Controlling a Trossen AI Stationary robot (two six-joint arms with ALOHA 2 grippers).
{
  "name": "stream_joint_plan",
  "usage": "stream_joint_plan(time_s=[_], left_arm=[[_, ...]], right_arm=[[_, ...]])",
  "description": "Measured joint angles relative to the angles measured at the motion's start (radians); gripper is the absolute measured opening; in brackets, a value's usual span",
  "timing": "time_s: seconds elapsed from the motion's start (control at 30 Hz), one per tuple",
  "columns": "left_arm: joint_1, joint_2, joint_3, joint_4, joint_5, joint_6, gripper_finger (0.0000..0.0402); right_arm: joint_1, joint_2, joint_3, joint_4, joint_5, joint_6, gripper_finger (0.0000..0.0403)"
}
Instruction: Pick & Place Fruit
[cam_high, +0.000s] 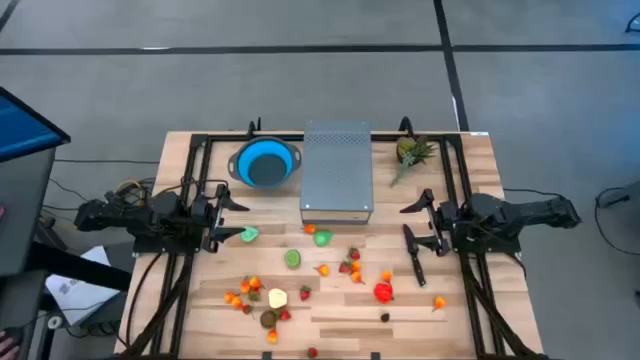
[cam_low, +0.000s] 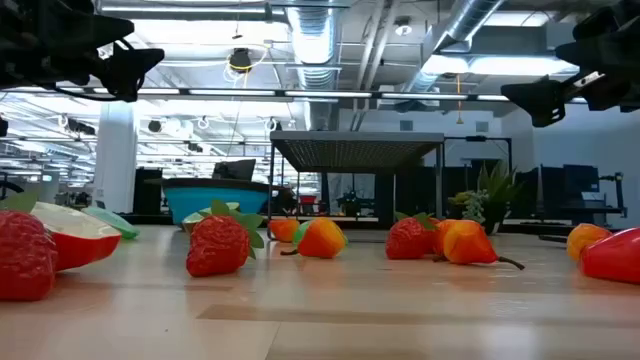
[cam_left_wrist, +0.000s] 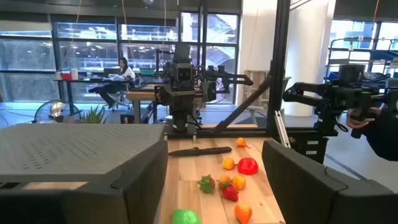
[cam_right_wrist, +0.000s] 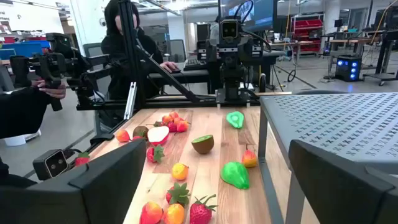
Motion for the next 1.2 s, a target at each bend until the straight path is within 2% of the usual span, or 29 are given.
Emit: stream_joint_plan(time_s=[0.7,0.8,0.9,1.1,1.2], left_arm=[[0.0,0.0,0.0,0.001,0.0,0.0,0.0254],[0.0,0.0,0.0,0.003,0.0,0.0,0.0254],[0.0,0.0,0.0,0.01,-0.001,0.0,0.0254],[0.0,0.0,0.0,0.018,0.0,0.0,0.0254],[0.0,0.0,0.0,0.019,-0.001,0.0,0.0254]], right_arm=[[0.0,0.0,0.0,0.011,0.0,0.002,0.0388],[0.0,0.0,0.003,0.046,0.0,0.054,0.0388],[0.001,0.0,0.031,0.039,0.0,0.096,0.0388],[0.002,0.002,0.097,0.031,0.001,0.073,0.0388],[0.002,0.009,0.132,-0.014,0.037,0.088,0.0388]])
